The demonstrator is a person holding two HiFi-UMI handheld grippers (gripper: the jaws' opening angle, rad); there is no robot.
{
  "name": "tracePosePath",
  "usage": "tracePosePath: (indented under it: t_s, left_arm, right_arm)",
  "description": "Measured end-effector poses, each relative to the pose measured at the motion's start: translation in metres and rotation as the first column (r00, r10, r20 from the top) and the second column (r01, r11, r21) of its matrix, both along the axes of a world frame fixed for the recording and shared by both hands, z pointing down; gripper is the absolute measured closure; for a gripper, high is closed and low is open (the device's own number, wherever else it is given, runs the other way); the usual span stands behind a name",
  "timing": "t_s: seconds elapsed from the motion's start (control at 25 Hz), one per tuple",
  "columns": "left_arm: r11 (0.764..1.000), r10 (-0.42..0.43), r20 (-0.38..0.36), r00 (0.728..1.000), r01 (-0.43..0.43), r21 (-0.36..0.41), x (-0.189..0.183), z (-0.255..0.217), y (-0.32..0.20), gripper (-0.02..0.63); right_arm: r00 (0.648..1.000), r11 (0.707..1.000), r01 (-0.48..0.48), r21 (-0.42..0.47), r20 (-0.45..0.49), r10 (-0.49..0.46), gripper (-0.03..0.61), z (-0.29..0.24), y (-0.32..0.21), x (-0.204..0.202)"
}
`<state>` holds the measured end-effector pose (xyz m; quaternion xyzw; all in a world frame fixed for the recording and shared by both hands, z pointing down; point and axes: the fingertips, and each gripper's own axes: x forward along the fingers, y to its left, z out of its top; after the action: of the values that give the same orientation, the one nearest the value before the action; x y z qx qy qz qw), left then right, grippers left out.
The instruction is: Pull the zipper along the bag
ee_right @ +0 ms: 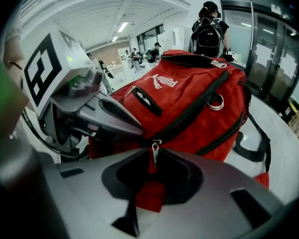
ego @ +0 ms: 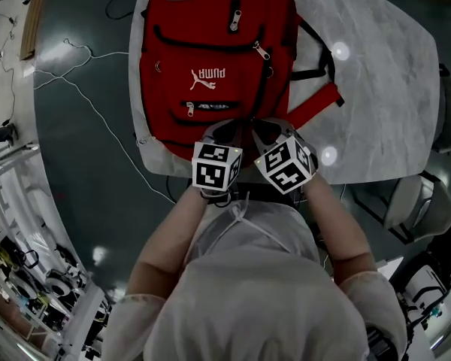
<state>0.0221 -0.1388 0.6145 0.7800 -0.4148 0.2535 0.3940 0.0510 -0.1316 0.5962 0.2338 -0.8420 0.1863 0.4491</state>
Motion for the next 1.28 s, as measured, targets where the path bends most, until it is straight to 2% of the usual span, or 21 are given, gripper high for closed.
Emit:
tracePosePath:
  t_s: [0.32, 0.52, 0.64, 0.88, 1.28]
  left_arm:
    - [1.000, -0.007, 0.031, 0.999, 0.007, -0.018, 0.003, 0.008, -0.005, 0.594]
    - [0.999, -0.009, 0.048, 0.999, 0.011, -0.031, 0.001, 0.012, -0.007, 0.594]
    - [1.000, 0.001, 0.061, 0.998, -0.001, -0.012, 0.001, 0.015, -0.006, 0.594]
    - [1.000, 0.028, 0.111, 0.993, -0.027, -0.007, 0.001, 0.018, -0.005, 0.594]
    - [0.999, 0.040, 0.119, 0.992, -0.041, 0.011, 0.000, 0.017, -0.007, 0.594]
  right_arm:
    - [1.000, 0.998, 0.027, -0.055, 0.002, -0.027, 0.523, 0.013, -0.014, 0.002]
    - [0.998, 0.993, 0.060, -0.106, 0.013, -0.059, 0.540, 0.014, -0.016, 0.000]
    - [0.997, 0.991, 0.070, -0.116, 0.027, -0.067, 0.549, 0.010, -0.016, 0.002]
    - [0.981, 0.983, 0.180, -0.042, -0.064, -0.182, 0.551, 0.004, -0.018, 0.008]
    - [0.969, 0.976, 0.204, 0.080, -0.156, -0.190, 0.552, -0.004, -0.040, 0.017]
